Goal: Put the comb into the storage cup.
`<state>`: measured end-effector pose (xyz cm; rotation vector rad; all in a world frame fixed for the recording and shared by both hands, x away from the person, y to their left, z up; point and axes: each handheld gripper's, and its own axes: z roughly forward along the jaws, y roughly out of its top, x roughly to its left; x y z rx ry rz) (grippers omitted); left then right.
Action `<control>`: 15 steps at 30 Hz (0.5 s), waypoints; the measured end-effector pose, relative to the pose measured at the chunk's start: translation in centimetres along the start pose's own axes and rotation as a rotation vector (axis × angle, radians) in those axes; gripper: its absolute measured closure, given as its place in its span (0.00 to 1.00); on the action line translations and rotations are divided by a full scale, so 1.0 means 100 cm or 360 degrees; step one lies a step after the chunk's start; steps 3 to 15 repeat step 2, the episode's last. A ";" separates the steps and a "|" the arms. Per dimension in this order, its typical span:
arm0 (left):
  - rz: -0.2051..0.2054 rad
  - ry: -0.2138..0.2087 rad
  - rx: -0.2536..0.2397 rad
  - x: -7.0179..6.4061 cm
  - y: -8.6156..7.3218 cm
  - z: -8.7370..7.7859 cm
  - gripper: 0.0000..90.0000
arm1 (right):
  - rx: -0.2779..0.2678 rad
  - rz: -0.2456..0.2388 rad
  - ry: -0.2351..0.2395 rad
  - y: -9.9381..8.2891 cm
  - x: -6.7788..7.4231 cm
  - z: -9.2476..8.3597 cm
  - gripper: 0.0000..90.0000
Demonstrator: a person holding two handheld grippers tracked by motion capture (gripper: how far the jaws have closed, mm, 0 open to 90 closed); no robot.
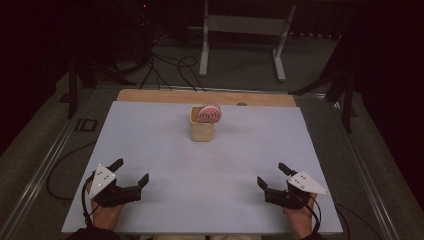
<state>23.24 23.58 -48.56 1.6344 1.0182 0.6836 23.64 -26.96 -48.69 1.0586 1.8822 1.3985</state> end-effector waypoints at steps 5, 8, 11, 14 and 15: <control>0.0001 0.0009 -0.0001 0.000 0.000 0.000 0.00 | 0.0003 0.0002 -0.0002 0.000 0.000 0.000 0.10; 0.0001 0.0009 -0.0001 0.000 0.000 0.000 0.00 | 0.0003 0.0002 -0.0002 0.000 0.000 0.000 0.10; 0.0001 0.0009 -0.0001 0.000 0.000 0.000 0.00 | 0.0003 0.0002 -0.0002 0.000 0.000 0.000 0.10; 0.0001 0.0009 -0.0001 0.000 0.000 0.000 0.00 | 0.0003 0.0002 -0.0002 0.000 0.000 0.000 0.10; 0.0001 0.0009 -0.0001 0.000 0.000 0.000 0.00 | 0.0003 0.0002 -0.0002 0.000 0.000 0.000 0.10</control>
